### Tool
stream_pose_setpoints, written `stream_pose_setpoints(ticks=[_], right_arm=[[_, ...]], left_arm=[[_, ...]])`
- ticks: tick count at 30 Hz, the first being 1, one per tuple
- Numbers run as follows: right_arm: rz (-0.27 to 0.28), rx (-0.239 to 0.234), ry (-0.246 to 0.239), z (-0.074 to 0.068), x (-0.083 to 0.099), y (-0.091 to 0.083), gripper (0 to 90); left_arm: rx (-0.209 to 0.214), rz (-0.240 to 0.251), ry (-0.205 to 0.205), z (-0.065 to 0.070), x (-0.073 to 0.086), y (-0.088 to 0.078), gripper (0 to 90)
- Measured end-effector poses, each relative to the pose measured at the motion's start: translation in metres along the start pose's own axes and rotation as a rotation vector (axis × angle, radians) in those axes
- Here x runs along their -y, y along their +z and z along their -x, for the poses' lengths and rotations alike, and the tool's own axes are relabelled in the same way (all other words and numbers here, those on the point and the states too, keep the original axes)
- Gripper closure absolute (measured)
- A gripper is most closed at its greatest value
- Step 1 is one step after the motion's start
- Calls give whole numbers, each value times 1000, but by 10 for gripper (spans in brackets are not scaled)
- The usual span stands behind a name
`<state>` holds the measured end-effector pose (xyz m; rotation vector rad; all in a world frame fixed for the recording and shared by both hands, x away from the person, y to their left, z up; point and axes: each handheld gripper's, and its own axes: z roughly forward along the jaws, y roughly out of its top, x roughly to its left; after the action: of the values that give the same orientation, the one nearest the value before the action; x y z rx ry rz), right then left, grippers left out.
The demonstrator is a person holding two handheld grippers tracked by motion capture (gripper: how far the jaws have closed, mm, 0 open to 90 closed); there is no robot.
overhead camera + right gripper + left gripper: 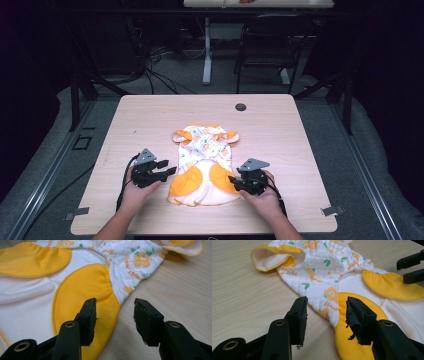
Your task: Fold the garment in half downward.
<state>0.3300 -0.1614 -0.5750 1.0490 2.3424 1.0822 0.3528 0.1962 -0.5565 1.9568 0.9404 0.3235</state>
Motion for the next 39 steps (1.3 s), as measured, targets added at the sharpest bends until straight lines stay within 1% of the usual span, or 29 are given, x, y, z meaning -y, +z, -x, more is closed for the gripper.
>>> stream_pose_setpoints(ticks=[2, 3, 4, 5, 6, 7, 8, 9, 11, 12, 13, 14, 15, 17, 20, 21, 22, 23, 24, 25, 26, 27, 28, 30, 31, 32, 33, 36, 39], right_arm=[[-18, 0, -29, -1, 1, 1, 530], [-21, -4, -32, -2, 1, 0, 536], [-11, -9, -26, -3, 0, 0, 549], [-11, -16, -27, -3, -1, 0, 565], [-9, -26, -18, -4, -1, 0, 580], [-9, -34, -8, -4, -2, 1, 592], [-9, -34, -8, -4, -2, 1, 592], [-21, -36, -20, -5, -4, 2, 619], [-25, -33, -34, -9, -6, 2, 659], [-25, -33, -34, -9, -6, 2, 659], [-35, -47, -47, -11, -8, 2, 722], [-35, -47, -47, -11, -8, 2, 722], [-37, -60, -57, -13, -10, 4, 761], [-44, -62, -65, -15, -11, 7, 763], [-40, -45, -77, -16, -11, 9, 760], [-21, -41, -64, -14, -12, 7, 752], [-21, -41, -64, -14, -12, 7, 752], [5, -41, -49, -15, -12, 6, 745], [11, -50, -48, -15, -13, 6, 741], [7, -66, -48, -17, -13, 8, 740], [7, -66, -48, -17, -13, 8, 740], [-36, -69, -90, -21, -11, 12, 746], [-53, -72, -109, -23, -11, 14, 747], [-57, -80, -120, -24, -10, 15, 749], [-59, -86, -118, -24, -10, 15, 755], [-59, -86, -118, -24, -10, 15, 755], [-66, -99, -121, -22, -9, 14, 756], [-64, -108, -111, -21, -7, 13, 758], [-82, -124, -105, -20, -6, 10, 760]], left_arm=[[5, -11, 5, 2, -1, 3, 518], [6, -19, 12, 3, 0, 4, 518], [6, -19, 12, 3, 0, 4, 518], [10, -46, 29, 6, 2, 7, 518], [10, -46, 29, 6, 2, 7, 518], [10, -49, 43, 8, 2, 8, 521], [10, -50, 52, 9, 2, 9, 521], [17, -52, 57, 12, 1, 10, 532], [29, -60, 77, 15, 1, 12, 567], [29, -60, 77, 15, 1, 12, 607], [22, -72, 106, 20, 1, 14, 635], [22, -72, 106, 20, 1, 14, 666], [30, -88, 120, 23, 0, 18, 692], [31, -97, 117, 24, 0, 20, 708], [28, -110, 120, 25, 0, 25, 735], [28, -129, 130, 25, 1, 27, 738], [28, -129, 130, 25, 1, 27, 738], [26, -147, 137, 26, 3, 29, 741], [26, -147, 137, 26, 3, 29, 746], [22, -166, 150, 26, 4, 31, 748], [22, -166, 150, 26, 4, 31, 749], [23, -180, 149, 28, 6, 34, 751], [25, -182, 151, 28, 7, 34, 756], [25, -182, 157, 28, 7, 35, 761], [37, -186, 148, 29, 8, 35, 766], [37, -186, 148, 29, 8, 35, 767], [53, -185, 135, 29, 9, 35, 768], [67, -188, 136, 31, 10, 33, 768], [78, -198, 142, 35, 12, 31, 769]])
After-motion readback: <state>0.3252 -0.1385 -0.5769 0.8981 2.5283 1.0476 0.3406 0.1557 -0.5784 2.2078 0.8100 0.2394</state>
